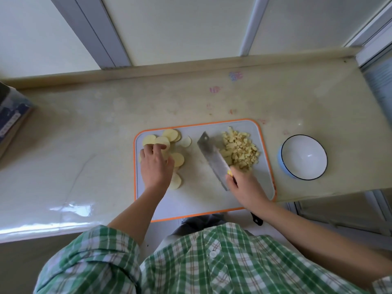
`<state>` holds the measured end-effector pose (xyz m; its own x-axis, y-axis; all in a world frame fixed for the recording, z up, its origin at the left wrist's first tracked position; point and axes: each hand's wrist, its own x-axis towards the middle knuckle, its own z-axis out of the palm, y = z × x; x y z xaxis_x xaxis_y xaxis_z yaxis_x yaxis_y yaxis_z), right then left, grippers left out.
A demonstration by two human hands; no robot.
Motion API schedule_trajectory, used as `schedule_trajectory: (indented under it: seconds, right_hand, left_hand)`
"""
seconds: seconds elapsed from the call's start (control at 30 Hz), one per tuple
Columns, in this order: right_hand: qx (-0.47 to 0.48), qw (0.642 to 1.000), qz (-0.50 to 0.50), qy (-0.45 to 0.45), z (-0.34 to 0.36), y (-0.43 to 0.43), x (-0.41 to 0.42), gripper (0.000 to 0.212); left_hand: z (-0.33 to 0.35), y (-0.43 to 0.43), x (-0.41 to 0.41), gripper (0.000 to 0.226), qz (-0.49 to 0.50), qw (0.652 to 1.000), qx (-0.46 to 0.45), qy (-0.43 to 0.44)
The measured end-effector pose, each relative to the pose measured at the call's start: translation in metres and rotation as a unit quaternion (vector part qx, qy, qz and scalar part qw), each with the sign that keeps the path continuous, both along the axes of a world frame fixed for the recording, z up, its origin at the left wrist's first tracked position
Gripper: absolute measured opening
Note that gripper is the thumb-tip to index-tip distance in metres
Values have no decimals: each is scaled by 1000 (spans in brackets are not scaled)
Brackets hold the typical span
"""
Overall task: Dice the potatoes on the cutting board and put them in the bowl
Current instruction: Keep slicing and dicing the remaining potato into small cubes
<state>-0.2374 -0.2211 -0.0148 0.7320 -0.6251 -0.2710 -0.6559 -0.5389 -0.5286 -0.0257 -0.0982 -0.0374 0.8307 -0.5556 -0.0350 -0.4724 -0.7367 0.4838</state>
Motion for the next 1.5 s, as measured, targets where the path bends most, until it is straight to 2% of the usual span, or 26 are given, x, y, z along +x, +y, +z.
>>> schedule_trajectory:
  seconds: [0.13,0.3,0.47,0.6,0.73,0.8,0.87,0.93,0.97,1.0,1.07,1.17,1.23,1.33,1.4,1.5]
  right_hand:
    - [17,999,-41,-3,-2,-10,6,27]
    - [55,994,-72,-56,4,-20,19,38]
    - [56,993,-78,-64,0,-21,27,41]
    - [61,993,-68,-78,0,-18,28,43]
    - [89,987,-86,-101,2,-18,28,39]
    - [103,983,-106,-106,3,-20,27,36]
    - [110,981,-122,-105,5,-23,24,34]
    - [115,979,-135,-105,7,-25,19,32]
    - [116,978,-140,-104,7,-25,16,31]
    - [115,978,-143,-101,7,-25,13,30]
    - [110,980,-141,-93,8,-23,5,29]
    - [107,981,-135,-88,7,-18,-4,30]
    - [101,981,-136,-89,5,-17,-7,31]
    - [100,982,-132,-86,3,-15,-10,31]
    - [96,984,-124,-87,4,-14,-9,31]
    - [91,985,-117,-92,6,-13,-9,34]
  left_hand:
    - [5,-4,22,41,-17,999,16,-23]
    - [7,-10,45,54,-46,994,91,33]
    - [9,-6,52,39,-56,994,91,37]
    - [11,-3,54,10,-59,994,70,59]
    - [23,-8,57,10,-11,996,-28,90]
    - [31,-17,52,7,21,983,-108,144]
    - [37,-28,39,7,19,956,-168,240]
    - [32,-38,22,8,3,922,-171,346]
    - [25,-41,11,8,-11,920,-133,369]
    - [20,-42,0,9,-31,929,-82,359]
    - [10,-40,-20,13,-66,956,4,285]
    - [8,-35,-38,36,-106,980,60,160]
    - [10,-36,-42,53,-177,976,93,89]
    - [12,-37,-43,80,-251,955,148,49]
    - [10,-38,-42,83,-287,940,183,24]
    - [7,-38,-40,71,-305,935,181,27]
